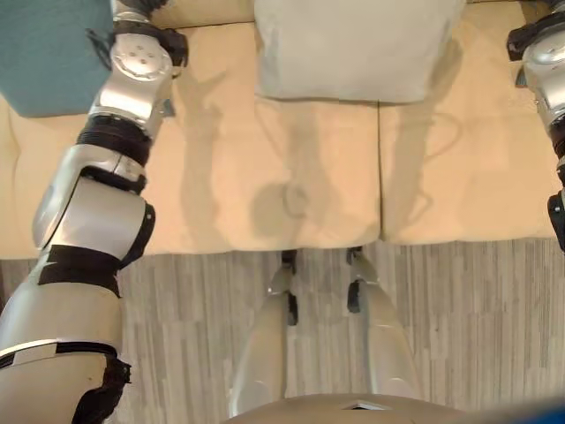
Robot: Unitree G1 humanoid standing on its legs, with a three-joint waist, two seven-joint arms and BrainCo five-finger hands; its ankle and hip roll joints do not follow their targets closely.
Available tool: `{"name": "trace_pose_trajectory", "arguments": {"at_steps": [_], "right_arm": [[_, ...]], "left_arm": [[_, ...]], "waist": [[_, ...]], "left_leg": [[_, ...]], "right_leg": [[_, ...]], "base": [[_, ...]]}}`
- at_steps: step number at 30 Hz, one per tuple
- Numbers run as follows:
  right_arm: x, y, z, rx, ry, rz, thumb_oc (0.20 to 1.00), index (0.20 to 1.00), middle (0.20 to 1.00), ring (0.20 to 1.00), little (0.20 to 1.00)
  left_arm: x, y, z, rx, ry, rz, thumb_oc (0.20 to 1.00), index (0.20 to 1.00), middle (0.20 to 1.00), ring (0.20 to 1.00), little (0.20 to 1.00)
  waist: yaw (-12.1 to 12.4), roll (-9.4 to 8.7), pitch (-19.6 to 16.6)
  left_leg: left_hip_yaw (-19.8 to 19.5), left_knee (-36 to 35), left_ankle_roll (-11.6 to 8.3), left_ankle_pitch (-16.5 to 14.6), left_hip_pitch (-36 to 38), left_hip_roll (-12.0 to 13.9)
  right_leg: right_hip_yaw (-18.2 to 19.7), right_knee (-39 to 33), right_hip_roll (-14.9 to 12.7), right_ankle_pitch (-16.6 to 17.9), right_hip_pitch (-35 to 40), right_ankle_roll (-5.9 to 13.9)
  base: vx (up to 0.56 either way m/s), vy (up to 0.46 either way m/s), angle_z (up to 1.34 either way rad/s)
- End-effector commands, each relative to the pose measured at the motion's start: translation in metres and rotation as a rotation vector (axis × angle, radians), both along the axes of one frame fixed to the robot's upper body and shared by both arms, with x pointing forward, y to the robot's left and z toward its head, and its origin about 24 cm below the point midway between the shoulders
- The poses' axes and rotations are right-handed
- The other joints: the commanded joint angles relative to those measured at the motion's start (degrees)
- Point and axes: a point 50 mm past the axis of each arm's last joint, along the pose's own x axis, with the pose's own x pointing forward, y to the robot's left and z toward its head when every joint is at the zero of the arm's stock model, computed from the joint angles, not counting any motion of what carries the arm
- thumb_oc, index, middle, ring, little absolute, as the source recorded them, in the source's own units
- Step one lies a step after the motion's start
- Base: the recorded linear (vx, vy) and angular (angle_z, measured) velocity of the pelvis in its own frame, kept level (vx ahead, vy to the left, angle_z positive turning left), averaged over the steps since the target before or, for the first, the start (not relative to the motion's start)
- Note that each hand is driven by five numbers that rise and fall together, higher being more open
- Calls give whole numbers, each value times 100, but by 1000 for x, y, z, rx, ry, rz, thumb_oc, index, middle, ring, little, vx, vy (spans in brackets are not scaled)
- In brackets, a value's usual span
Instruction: Pick up all the scattered cushions and arrange them neatly on the sofa.
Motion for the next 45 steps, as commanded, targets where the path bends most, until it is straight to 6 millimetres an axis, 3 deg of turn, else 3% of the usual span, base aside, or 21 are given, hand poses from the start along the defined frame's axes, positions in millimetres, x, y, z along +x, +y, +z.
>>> {"name": "trace_pose_trajectory", "arguments": {"at_steps": [1, 4, 5, 10, 12, 13, 14, 15, 16, 17, 18, 19, 22, 23, 24, 28, 31, 32, 33, 38, 45], "right_arm": [[-18, -18, 23, -39, -111, -113, 1000, 1000, 1000, 1000, 1000], [-23, -36, -2, -43, -73, -116, 1000, 1000, 1000, 1000, 1000], [-27, -51, -26, -46, -29, -110, 1000, 1000, 1000, 1000, 1000], [-48, -86, -120, 21, 177, -78, 1000, 1000, 1000, 1000, 1000], [-55, -91, -138, 18, 223, -82, 1000, 1000, 1000, 1000, 1000], [-60, -94, -160, 33, 282, -72, 1000, 1000, 1000, 1000, 1000], [-79, -95, -217, 72, 450, -28, 1000, 1000, 1000, 1000, 1000], [-90, -99, -236, 86, 517, -30, 1000, 1000, 1000, 1000, 1000], [-90, -99, -236, 86, 517, -30, 1000, 1000, 1000, 1000, 1000], [-100, -90, -275, 127, 638, 10, 1000, 1000, 1000, 1000, 1000], [-105, -88, -285, 121, 680, 20, 1000, 1000, 1000, 1000, 1000], [-119, -84, -319, 156, 798, 32, 1000, 1000, 1000, 1000, 1000], [-140, -73, -363, 170, 973, 51, 1000, 1000, 1000, 1000, 1000], [-141, -73, -364, 169, 975, 51, 1000, 1000, 1000, 1000, 1000], [-156, -64, -392, 195, 1095, 68, 1000, 1000, 1000, 1000, 1000], [-185, -46, -436, 202, 1302, 94, 1000, 1000, 1000, 1000, 1000], [-231, -32, -480, 292, 1539, 58, 1000, 1000, 1000, 1000, 1000], [-231, -32, -480, 292, 1539, 58, 1000, 1000, 1000, 1000, 1000], [-256, -31, -494, 371, 1628, 2, 1000, 1000, 1000, 1000, 1000], [-292, -35, -506, 533, 1692, -126, 1000, 1000, 1000, 1000, 1000], [-294, -34, -507, 583, 1677, -159, 1000, 1000, 1000, 1000, 1000]], "left_arm": [[-16, 14, 29, -7, -129, 53, 1000, 1000, 1000, 1000, 1000], [-21, 27, 4, 1, -112, 46, 1000, 1000, 1000, 1000, 1000], [-24, 35, -25, 13, -70, 33, 1000, 1000, 1000, 1000, 1000], [-48, 54, -106, 40, 83, -8, 1000, 1000, 1000, 1000, 1000], [-55, 57, -123, 41, 128, -16, 1000, 1000, 1000, 1000, 1000], [-62, 61, -138, 50, 169, -18, 1000, 1000, 1000, 1000, 1000], [-84, 68, -192, 31, 334, -40, 1000, 1000, 1000, 1000, 1000], [-94, 68, -209, 21, 390, -66, 1000, 1000, 1000, 1000, 1000], [-94, 68, -209, 21, 390, -66, 1000, 1000, 1000, 1000, 1000], [-109, 66, -254, -41, 539, -97, 1000, 1000, 1000, 1000, 1000], [-119, 67, -269, -59, 595, -103, 1000, 1000, 1000, 1000, 1000], [-137, 66, -307, -93, 743, -101, 1000, 1000, 1000, 1000, 1000], [-168, 62, -357, -121, 960, -90, 1000, 1000, 1000, 1000, 1000], [-168, 62, -358, -121, 961, -90, 1000, 1000, 1000, 1000, 1000], [-188, 57, -387, -156, 1093, -87, 1000, 1000, 1000, 1000, 1000], [-229, 43, -438, -147, 1360, -71, 1000, 1000, 1000, 1000, 1000], [-278, 28, -478, -215, 1605, -22, 1000, 1000, 1000, 1000, 1000], [-278, 28, -478, -215, 1604, -22, 1000, 1000, 1000, 1000, 1000], [-302, 23, -490, -278, 1698, 14, 1000, 1000, 1000, 1000, 1000], [-325, 24, -498, -329, 1794, 81, 1000, 1000, 1000, 1000, 1000], [-318, 22, -498, -339, 1770, 88, 1000, 1000, 1000, 1000, 1000]], "waist": [[81, -185, -112], [77, -184, -201], [65, -172, -265], [49, -216, -430], [45, -250, -457], [46, -264, -479], [29, -307, -513], [12, -321, -561], [11, -322, -565], [5, -336, -597], [-7, -345, -641], [-21, -352, -716], [-32, -348, -820], [-32, -347, -809], [-35, -343, -900], [-28, -349, -1020], [26, -355, -1192], [28, -355, -1187], [60, -361, -1237], [42, -386, -1340], [45, -368, -1245]], "left_leg": [[203, 382, -204, -623, 179, -34], [233, 337, -214, -664, 425, -7], [254, 295, -217, -692, 645, -3], [255, 11, -217, -726, 1350, -14], [264, -55, -218, -679, 1471, -17], [267, -95, -220, -679, 1592, -13], [278, -156, -231, -726, 2000, 31], [275, -197, -224, -713, 2141, 34], [274, -202, -224, -708, 2140, 32], [281, -184, -226, -761, 2377, 62], [289, -215, -213, -759, 2485, 63], [304, -200, -198, -791, 2666, 75], [356, -226, -164, -839, 2982, 106], [357, -237, -164, -840, 3011, 107], [378, -278, -148, -857, 3176, 112], [405, -392, -121, -904, 3508, 122], [449, -519, -98, -939, 3804, 122], [451, -523, -98, -939, 3813, 122], [462, -551, -83, -957, 3942, 117], [490, -681, -68, -951, 4160, 113], [408, -763, 39, -885, 4113, -5]], "right_leg": [[60, -4, -174, -559, 557, 637], [40, -51, -166, -605, 793, 613], [18, -92, -170, -635, 1022, 593], [-66, -273, -168, -688, 1712, 582], [-85, -328, -184, -663, 1853, 588], [-92, -356, -181, -677, 1988, 594], [-133, -448, -163, -744, 2442, 610], [-158, -504, -167, -731, 2583, 619], [-159, -508, -169, -728, 2582, 620], [-172, -542, -159, -770, 2843, 628], [-170, -587, -162, -766, 2947, 634], [-167, -600, -148, -792, 3152, 631], [-161, -613, -110, -873, 3446, 617], [-160, -620, -108, -875, 3472, 617], [-172, -617, -85, -910, 3616, 611], [-154, -709, -45, -966, 3931, 614], [-148, -845, 2, -988, 4190, 624], [-146, -848, 3, -988, 4197, 624], [-146, -874, 10, -997, 4309, 630], [-145, -883, -27, -987, 4460, 651], [-39, -750, -94, -866, 4258, 705]], "base": [[0, 0, 0], [39, -7, -2], [89, -26, -2], [91, -38, 1], [41, -28, 1], [108, -46, 4], [154, -52, 4], [121, -39, 4], [90, -13, 9], [68, -3, 8], [95, -3, 3], [49, 21, -2], [18, 6, -3], [0, 0, 0], [0, 0, 0], [-8, 3, -1], [-32, 13, -10], [-54, 25, -16], [-47, 29, -13], [-49, 49, -3], [-85, 67, -16]]}}
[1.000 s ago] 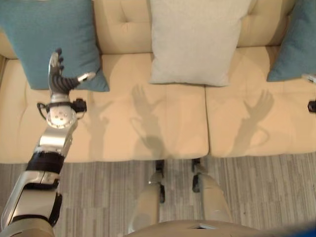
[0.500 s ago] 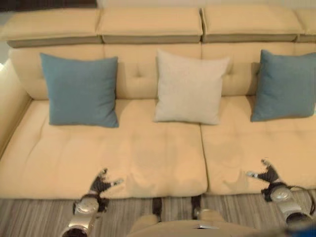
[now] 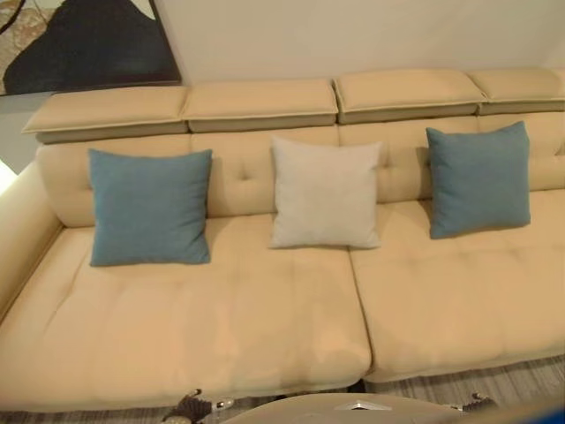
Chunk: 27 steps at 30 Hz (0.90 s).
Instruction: Pick up all the scattered cushions and arrange them neatly on the sofa.
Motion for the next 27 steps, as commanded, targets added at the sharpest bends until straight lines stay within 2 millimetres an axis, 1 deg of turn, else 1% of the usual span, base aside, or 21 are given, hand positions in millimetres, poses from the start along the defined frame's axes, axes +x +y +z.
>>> {"name": "trace_pose_trajectory", "arguments": {"at_steps": [1, 2, 3, 4, 5, 6, 7, 8, 10, 11, 13, 14, 15, 16, 19, 20, 21, 22, 23, 24, 27], "right_arm": [[30, -8, 9, -39, -73, 1, 1000, 1000, 1000, 1000, 1000], [44, 8, 5, -5, -99, 14, 1000, 1000, 1000, 1000, 1000], [43, 10, 4, -1, -95, 14, 1000, 1000, 1000, 1000, 1000], [40, 16, 1, 22, -96, -2, 1000, 1000, 1000, 1000, 1000], [39, 17, 0, 28, -94, -13, 1000, 1000, 1000, 1000, 1000], [39, 19, 0, 31, -91, -13, 1000, 1000, 1000, 1000, 1000], [41, 21, -1, 33, -99, -11, 1000, 1000, 1000, 1000, 1000], [42, 21, -1, 32, -102, -8, 1000, 1000, 1000, 1000, 1000], [42, 24, -1, 39, -115, -10, 1000, 1000, 1000, 1000, 1000], [44, 23, 0, 37, -122, -13, 1000, 1000, 1000, 1000, 1000], [40, 20, 0, 22, -114, -33, 1000, 1000, 1000, 1000, 1000], [36, 19, -1, 20, -103, -34, 1000, 1000, 1000, 1000, 1000], [36, 19, -1, 20, -103, -34, 1000, 1000, 1000, 1000, 1000], [34, 19, -1, 20, -96, -37, 1000, 1000, 1000, 1000, 1000], [30, 19, -2, 24, -86, -51, 1000, 1000, 1000, 1000, 1000], [31, 18, -2, 24, -86, -49, 1000, 1000, 1000, 1000, 1000], [32, 19, -2, 28, -91, -49, 1000, 1000, 1000, 1000, 1000], [33, 18, -2, 28, -90, -49, 1000, 1000, 1000, 1000, 1000], [31, 18, -2, 25, -85, -54, 1000, 1000, 1000, 1000, 1000], [33, 21, -3, 37, -89, -55, 1000, 1000, 1000, 1000, 1000], [33, 28, -5, 53, -77, -40, 1000, 1000, 1000, 1000, 1000]], "left_arm": [[16, 15, 7, 61, -45, -10, 1000, 1000, 1000, 1000, 1000], [35, 17, 12, 76, -98, -4, 1000, 1000, 1000, 1000, 1000], [34, 17, 12, 77, -94, -8, 1000, 1000, 1000, 1000, 1000], [35, 17, 12, 80, -91, -12, 1000, 1000, 1000, 1000, 1000], [35, 17, 12, 78, -88, -9, 1000, 1000, 1000, 1000, 1000], [36, 16, 12, 75, -93, -6, 1000, 1000, 1000, 1000, 1000], [36, 16, 12, 76, -102, 5, 1000, 1000, 1000, 1000, 1000], [37, 16, 12, 76, -106, 5, 1000, 1000, 1000, 1000, 1000], [40, 13, 12, 69, -111, 2, 1000, 1000, 1000, 1000, 1000], [43, 12, 12, 69, -117, -4, 1000, 1000, 1000, 1000, 1000], [51, 8, 14, 65, -138, -19, 1000, 1000, 1000, 1000, 1000], [53, 7, 14, 64, -139, -25, 1000, 1000, 1000, 1000, 1000], [53, 7, 14, 64, -139, -25, 1000, 1000, 1000, 1000, 1000], [52, 6, 13, 63, -139, -26, 1000, 1000, 1000, 1000, 1000], [47, 4, 11, 60, -113, -31, 1000, 1000, 1000, 1000, 1000], [44, 3, 9, 59, -98, -34, 1000, 1000, 1000, 1000, 1000], [43, 1, 8, 53, -92, -30, 1000, 1000, 1000, 1000, 1000], [43, -3, 7, 50, -91, -40, 1000, 1000, 1000, 1000, 1000], [42, -3, 7, 55, -89, -44, 1000, 1000, 1000, 1000, 1000], [45, -6, 7, 50, -92, -51, 1000, 1000, 1000, 1000, 1000], [44, -1, 8, 72, -79, -64, 1000, 1000, 1000, 1000, 1000]], "waist": [[60, -161, 266], [107, -56, 623], [129, -56, 619], [207, -82, 545], [268, -154, 483], [350, -223, 467], [391, -253, 464], [410, -284, 443], [416, -303, 484], [411, -299, 538], [371, -293, 758], [341, -312, 805], [340, -310, 809], [321, -350, 824], [229, -490, 799], [173, -564, 749], [146, -545, 737], [58, -417, 630], [45, -377, 607], [-2, -325, 544], [22, -302, 396]], "left_leg": [[-51, 203, -125, -426, 69, -76], [-15, 107, 12, -86, -286, -14], [-29, 112, 20, -76, -310, -15], [-64, 152, 15, 12, -509, 1], [-63, 192, 1, 35, -647, -31], [-47, 263, -18, 79, -773, -25], [-20, 347, -76, 181, -937, 26], [-9, 413, -104, 224, -1023, 52], [-37, 675, -191, 356, -1278, 159], [-56, 791, -262, 423, -1411, 222], [12, 1232, -384, 488, -1745, 304], [96, 1346, -374, 402, -1749, 339], [93, 1362, -375, 390, -1753, 341], [125, 1526, -340, 282, -1757, 356], [37, 2024, -247, -275, -1590, 280], [-76, 2297, -221, -584, -1437, 239], [-129, 2284, -236, -691, -1263, 254], [-245, 1789, -282, -653, -883, 294], [-224, 1499, -312, -566, -733, 304], [-243, 1104, -334, -520, -579, 257], [-159, 467, -270, -442, -183, 149]], "right_leg": [[-50, 323, -157, -551, 259, 521], [-88, 1716, -67, -861, -437, 489], [-40, 1906, -17, -1000, -387, 451], [176, 2253, 196, -1363, -67, 379], [211, 1984, 196, -1373, 225, 382], [185, 1757, 204, -1426, 395, 330], [268, 1567, 303, -1472, 442, 268], [275, 1361, 330, -1473, 524, 230], [338, 957, 510, -1581, 637, 65], [324, 884, 558, -1571, 623, 24], [137, 731, 597, -1441, 555, -45], [80, 703, 581, -1370, 504, -59], [78, 702, 584, -1371, 510, -60], [41, 665, 541, -1308, 490, -68], [-26, 584, 359, -1137, 427, -79], [-83, 526, 240, -1064, 367, -62], [-109, 529, 221, -1061, 357, -55], [-127, 523, 279, -1060, 312, -1], [-144, 516, 293, -1044, 323, 27], [-171, 490, 236, -970, 281, 76], [-167, 368, 136, -889, 381, 203]], "base": [[-589, 154, -11], [-631, 152, -10], [-789, 93, -37], [-255, -110, -86], [-270, -159, -44], [-211, -175, -9], [-207, -168, 30], [-216, -174, -18], [-205, -160, -19], [-360, -196, 42], [-398, -153, 53], [-206, -50, 78], [-174, -31, 106], [-121, -10, 89], [-139, 20, 28], [-89, 89, 25], [-36, 178, 19], [32, 183, 31], [43, 260, 32], [46, 223, 40], [62, 187, -22]]}}
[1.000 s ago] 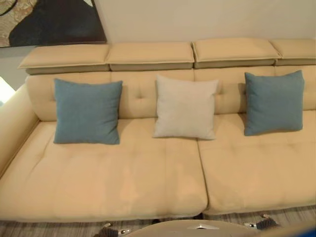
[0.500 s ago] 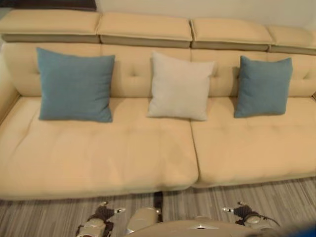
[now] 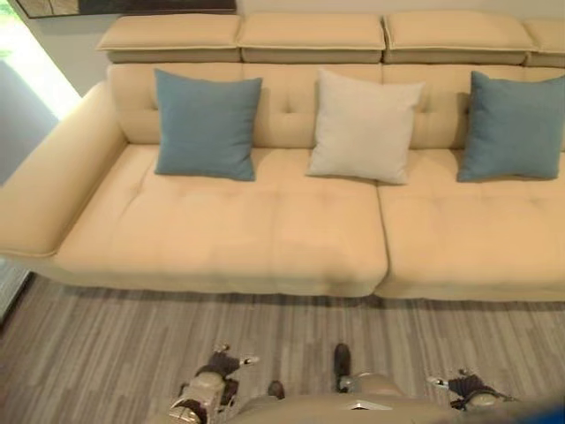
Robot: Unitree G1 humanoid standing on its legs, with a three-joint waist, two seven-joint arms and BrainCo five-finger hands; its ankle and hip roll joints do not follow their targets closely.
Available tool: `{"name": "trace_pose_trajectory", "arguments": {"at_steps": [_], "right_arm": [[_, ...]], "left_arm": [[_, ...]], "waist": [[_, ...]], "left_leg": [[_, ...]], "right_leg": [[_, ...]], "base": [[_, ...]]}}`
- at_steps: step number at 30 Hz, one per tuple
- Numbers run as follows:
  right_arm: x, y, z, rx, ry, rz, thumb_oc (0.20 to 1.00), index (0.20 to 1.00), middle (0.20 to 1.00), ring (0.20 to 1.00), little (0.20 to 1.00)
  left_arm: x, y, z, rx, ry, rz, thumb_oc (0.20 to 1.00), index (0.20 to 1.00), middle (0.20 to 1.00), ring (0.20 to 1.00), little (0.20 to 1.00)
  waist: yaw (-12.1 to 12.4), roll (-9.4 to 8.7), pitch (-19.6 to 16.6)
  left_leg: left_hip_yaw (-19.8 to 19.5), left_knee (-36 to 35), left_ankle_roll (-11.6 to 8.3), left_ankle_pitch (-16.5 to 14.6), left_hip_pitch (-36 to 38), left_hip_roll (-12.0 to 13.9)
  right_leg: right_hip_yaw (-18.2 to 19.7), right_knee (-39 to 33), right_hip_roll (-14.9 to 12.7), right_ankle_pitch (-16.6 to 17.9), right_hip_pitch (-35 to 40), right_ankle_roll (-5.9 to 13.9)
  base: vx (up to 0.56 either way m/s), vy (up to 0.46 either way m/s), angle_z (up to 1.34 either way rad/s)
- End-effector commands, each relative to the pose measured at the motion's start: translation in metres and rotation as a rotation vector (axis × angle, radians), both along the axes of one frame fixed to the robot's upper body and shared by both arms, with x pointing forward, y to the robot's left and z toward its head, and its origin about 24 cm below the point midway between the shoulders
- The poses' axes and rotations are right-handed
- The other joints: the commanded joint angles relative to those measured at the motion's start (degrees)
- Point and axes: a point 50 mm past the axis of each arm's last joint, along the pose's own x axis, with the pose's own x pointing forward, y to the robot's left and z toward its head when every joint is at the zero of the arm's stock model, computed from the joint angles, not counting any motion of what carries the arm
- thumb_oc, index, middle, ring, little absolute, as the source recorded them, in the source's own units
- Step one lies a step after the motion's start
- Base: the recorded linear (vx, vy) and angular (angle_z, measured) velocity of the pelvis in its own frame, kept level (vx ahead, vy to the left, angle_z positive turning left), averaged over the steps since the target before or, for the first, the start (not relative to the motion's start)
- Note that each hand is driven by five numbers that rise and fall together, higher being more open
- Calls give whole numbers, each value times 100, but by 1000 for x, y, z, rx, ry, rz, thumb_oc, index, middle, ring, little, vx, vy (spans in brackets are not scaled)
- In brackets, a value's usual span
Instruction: Pick up all the scattered cushions and arrange them neatly on the sofa.
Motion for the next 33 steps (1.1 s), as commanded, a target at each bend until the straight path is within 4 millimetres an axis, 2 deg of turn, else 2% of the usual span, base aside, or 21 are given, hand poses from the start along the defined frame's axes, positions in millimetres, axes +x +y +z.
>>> {"name": "trace_pose_trajectory", "arguments": {"at_steps": [1, 14, 17, 18, 20, 23, 24, 27, 33], "right_arm": [[2, -1, 1, -13, 14, 23, 1000, 1000, 1000, 1000, 1000], [11, -4, 4, -44, 13, 73, 1000, 1000, 1000, 1000, 1000], [17, -2, 4, -48, 11, 102, 1000, 1000, 1000, 1000, 1000], [24, 0, 6, -49, -10, 111, 1000, 1000, 1000, 1000, 1000], [20, 0, 4, -41, 1, 100, 1000, 1000, 1000, 1000, 1000], [19, -1, 4, -41, -4, 77, 1000, 1000, 1000, 1000, 1000], [17, -1, 4, -41, 2, 74, 1000, 1000, 1000, 1000, 1000], [6, -3, 2, -43, 36, 67, 1000, 1000, 1000, 1000, 1000], [0, -2, 0, -42, 48, 59, 1000, 1000, 1000, 1000, 1000]], "left_arm": [[-11, 30, 4, 94, 31, -6, 1000, 1000, 1000, 1000, 1000], [-3, 29, 6, 99, 14, -38, 1000, 1000, 1000, 1000, 1000], [-1, 34, 8, 107, 5, -27, 1000, 1000, 1000, 1000, 1000], [4, 40, 11, 122, -12, -10, 1000, 1000, 1000, 1000, 1000], [6, 42, 13, 131, -18, -18, 1000, 1000, 1000, 1000, 1000], [6, 42, 13, 129, -19, -11, 1000, 1000, 1000, 1000, 1000], [2, 41, 11, 124, -9, -8, 1000, 1000, 1000, 1000, 1000], [-3, 36, 8, 115, 18, -28, 1000, 1000, 1000, 1000, 1000], [-6, 30, 6, 104, 31, -52, 1000, 1000, 1000, 1000, 1000]], "waist": [[91, -330, -119], [139, -301, 4], [184, -269, 115], [234, -184, 165], [243, -196, 138], [270, -264, 80], [305, -317, -1], [252, -323, -127], [210, -304, -133]], "left_leg": [[-82, 380, -323, 37, -584, 35], [-104, 116, -163, 99, -550, -182], [-17, 116, -119, 164, -655, -150], [55, 133, -111, 231, -775, -38], [77, 145, -129, 254, -821, -49], [100, 126, -158, 276, -823, -93], [157, 115, -181, 249, -809, -89], [192, 54, -257, 262, -693, -33], [180, 54, -313, 236, -526, 34]], "right_leg": [[-122, 232, -141, -769, 549, 500], [74, 207, -320, -442, 274, 750], [1, 665, -357, -449, -86, 821], [-194, 1100, -425, -614, -191, 827], [-164, 1203, -445, -702, -45, 782], [-179, 959, -476, -742, 118, 765], [-274, 632, -485, -712, 279, 763], [-327, 144, -393, -646, 542, 754], [-386, -86, -357, -616, 807, 747]], "base": [[43, 133, -39], [-39, 75, -12], [-137, 36, -32], [-133, -11, -50], [-93, -16, -32], [-5, -58, -14], [40, -114, -2], [68, -120, 1], [32, -52, 0]]}}
